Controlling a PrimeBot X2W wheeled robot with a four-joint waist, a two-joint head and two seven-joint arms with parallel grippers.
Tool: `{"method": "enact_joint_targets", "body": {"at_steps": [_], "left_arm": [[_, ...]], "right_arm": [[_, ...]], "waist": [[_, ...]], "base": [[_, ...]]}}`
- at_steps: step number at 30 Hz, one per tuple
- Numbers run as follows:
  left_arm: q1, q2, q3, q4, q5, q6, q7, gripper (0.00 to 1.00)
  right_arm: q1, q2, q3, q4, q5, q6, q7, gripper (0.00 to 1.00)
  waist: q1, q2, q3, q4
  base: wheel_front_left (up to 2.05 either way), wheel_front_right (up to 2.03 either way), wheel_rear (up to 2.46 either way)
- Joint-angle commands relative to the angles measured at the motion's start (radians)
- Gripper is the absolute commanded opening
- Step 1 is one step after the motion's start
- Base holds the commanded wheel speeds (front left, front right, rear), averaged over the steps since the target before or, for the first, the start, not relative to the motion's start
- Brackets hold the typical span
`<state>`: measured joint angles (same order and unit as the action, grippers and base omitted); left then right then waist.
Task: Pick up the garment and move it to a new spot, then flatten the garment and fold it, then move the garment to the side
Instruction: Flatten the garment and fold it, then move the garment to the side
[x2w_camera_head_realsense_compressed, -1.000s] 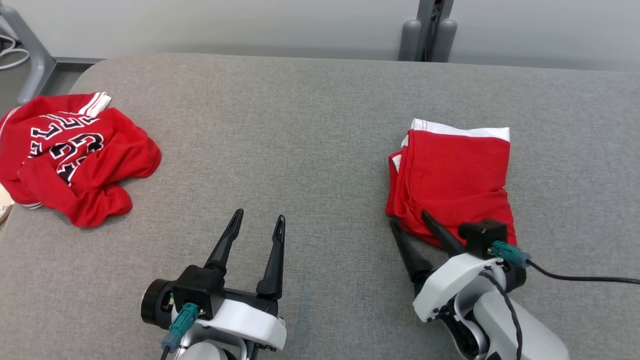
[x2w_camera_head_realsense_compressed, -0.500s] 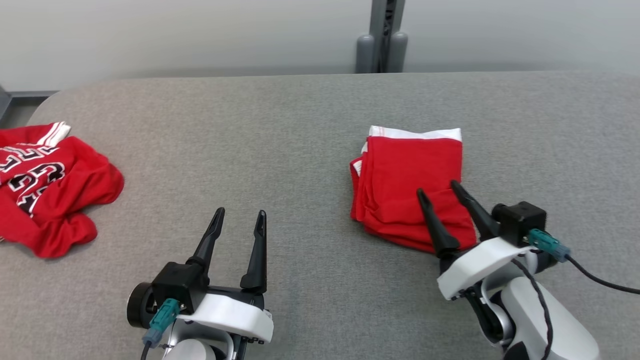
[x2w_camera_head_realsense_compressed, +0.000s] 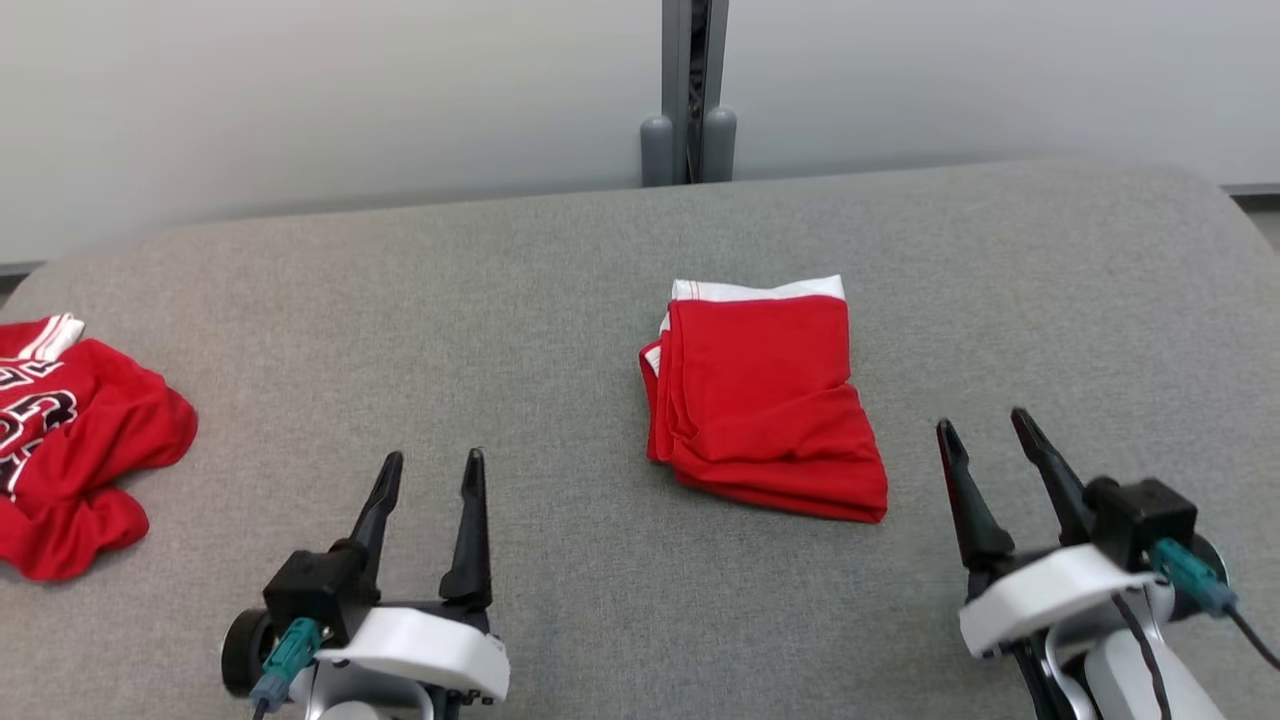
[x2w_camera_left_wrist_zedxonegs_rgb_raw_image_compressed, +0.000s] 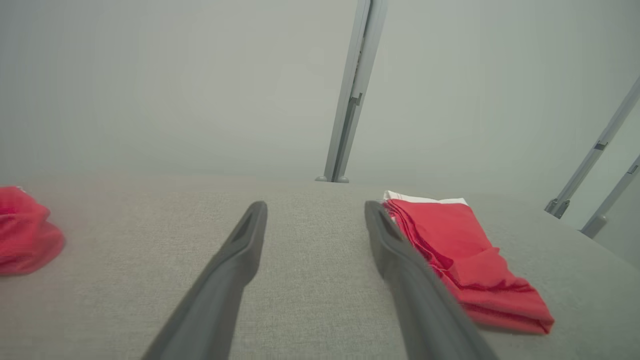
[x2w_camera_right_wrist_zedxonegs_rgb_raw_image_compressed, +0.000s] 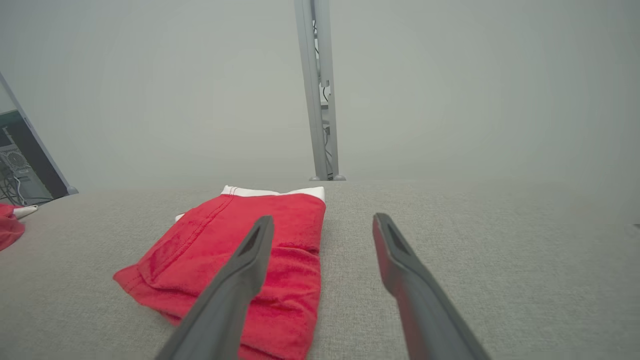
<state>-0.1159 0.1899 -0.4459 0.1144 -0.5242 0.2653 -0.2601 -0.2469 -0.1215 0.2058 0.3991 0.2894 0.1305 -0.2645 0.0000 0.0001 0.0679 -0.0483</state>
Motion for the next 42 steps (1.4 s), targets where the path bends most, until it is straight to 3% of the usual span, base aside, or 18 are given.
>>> {"method": "enact_joint_targets", "body": {"at_steps": [1, 8, 18, 29, 42], "left_arm": [[0.021, -0.002, 0.020, 0.002, 0.013, 0.007, -0.005, 1.00], [0.108, -0.028, 0.092, -0.030, 0.097, -0.011, -0.005, 1.00], [0.258, -0.065, 0.204, -0.087, 0.254, -0.086, -0.005, 1.00], [0.297, -0.108, 0.266, -0.080, 0.327, -0.151, -0.005, 1.00], [0.297, -0.131, 0.296, -0.076, 0.357, -0.185, -0.005, 1.00]], "right_arm": [[0.043, -0.001, -0.016, -0.025, -0.013, 0.001, 0.000, 1.00], [0.173, -0.021, -0.036, -0.142, -0.057, 0.001, 0.000, 1.00], [0.292, -0.021, -0.060, -0.242, -0.064, 0.001, 0.000, 1.00], [0.302, -0.016, -0.065, -0.247, -0.063, 0.001, 0.000, 1.00], [0.287, -0.009, -0.053, -0.227, -0.030, 0.001, 0.000, 1.00]], "waist": [[0.0000, -0.0001, -0.030, -0.007], [0.0000, -0.0001, -0.077, -0.003], [0.0000, -0.0001, -0.115, 0.015], [0.0000, -0.0001, -0.112, 0.063], [0.0000, -0.0001, -0.110, 0.075]], "base": [[0.00, 0.00, 0.00], [0.00, 0.00, 0.00], [0.00, 0.00, 0.00], [0.00, 0.00, 0.00], [0.00, 0.00, 0.00]]}}
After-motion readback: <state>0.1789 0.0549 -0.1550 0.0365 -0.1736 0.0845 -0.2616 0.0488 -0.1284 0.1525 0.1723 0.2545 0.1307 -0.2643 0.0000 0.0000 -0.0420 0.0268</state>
